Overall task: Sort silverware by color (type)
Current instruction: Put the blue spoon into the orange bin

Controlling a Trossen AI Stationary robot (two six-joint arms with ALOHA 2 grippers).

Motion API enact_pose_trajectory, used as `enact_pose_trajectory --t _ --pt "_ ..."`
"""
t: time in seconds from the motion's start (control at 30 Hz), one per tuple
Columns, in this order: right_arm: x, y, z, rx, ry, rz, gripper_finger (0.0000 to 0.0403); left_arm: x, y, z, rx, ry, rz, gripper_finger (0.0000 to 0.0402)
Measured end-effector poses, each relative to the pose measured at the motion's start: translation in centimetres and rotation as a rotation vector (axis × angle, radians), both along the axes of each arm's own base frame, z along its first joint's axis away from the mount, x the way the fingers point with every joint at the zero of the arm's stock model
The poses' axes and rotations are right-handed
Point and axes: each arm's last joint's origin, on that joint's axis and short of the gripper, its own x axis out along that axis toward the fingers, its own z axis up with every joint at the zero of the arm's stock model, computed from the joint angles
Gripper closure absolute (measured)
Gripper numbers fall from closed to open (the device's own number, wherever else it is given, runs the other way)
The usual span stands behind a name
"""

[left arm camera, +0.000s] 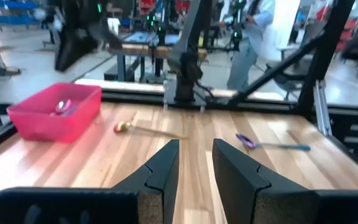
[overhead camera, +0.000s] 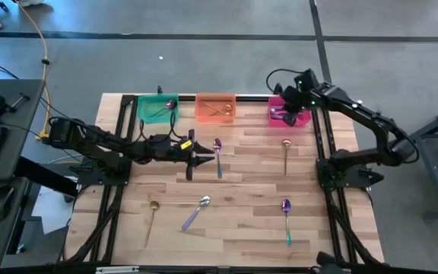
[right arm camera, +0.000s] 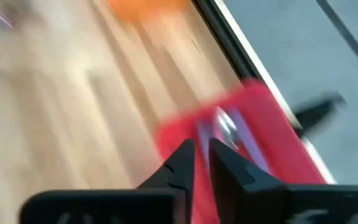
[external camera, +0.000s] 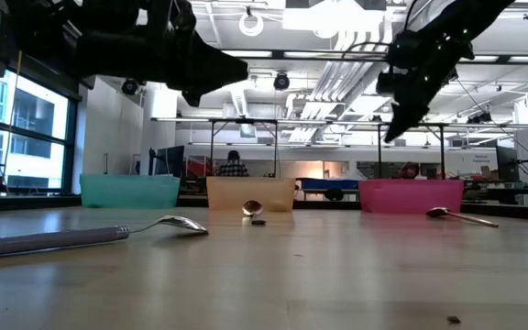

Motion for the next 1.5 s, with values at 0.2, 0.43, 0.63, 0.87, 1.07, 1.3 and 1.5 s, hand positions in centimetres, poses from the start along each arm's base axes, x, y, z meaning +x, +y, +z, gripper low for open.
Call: enact_pose_trajectory --t 0.2,0.43,0.63,0.87,1.07,1.3,1.5 --pt "1.7 0.7 0.9 0.013 -0.176 0.098 0.0395 -0.1 -1.2 -0.8 0.008 0.084 0.001 0.0312" --pt "5.6 2.7 1.7 -0.093 -0.342 0.233 0.0401 -0.3 -2.6 -1.6 0.019 0.172 -0.009 0.0312" --pt "7.0 4.6 -1.9 -0.131 -0.592 0.309 0.0402 -0.6 -3.7 -2.3 0.029 0.24 -0.027 0.0312" --pt "6.9 8.2 -4.7 -0.111 -0.835 0.351 0.0403 -0.9 -4.9 -2.5 -0.008 0.269 -0.062 0.0312" --pt "7.3 11.2 -4.5 -0.095 -0.83 0.394 0.0403 -1.0 -5.8 -2.8 -0.038 0.347 -0.01 0.0312" --pt "6.5 14.8 -4.0 -0.069 -0.728 0.319 0.0403 -1.1 -6.3 -3.0 -0.039 0.411 0.056 0.0312" --pt "5.4 18.0 -4.7 0.014 -0.588 0.243 0.0402 -1.0 -6.3 -2.9 -0.072 0.402 0.064 0.0312"
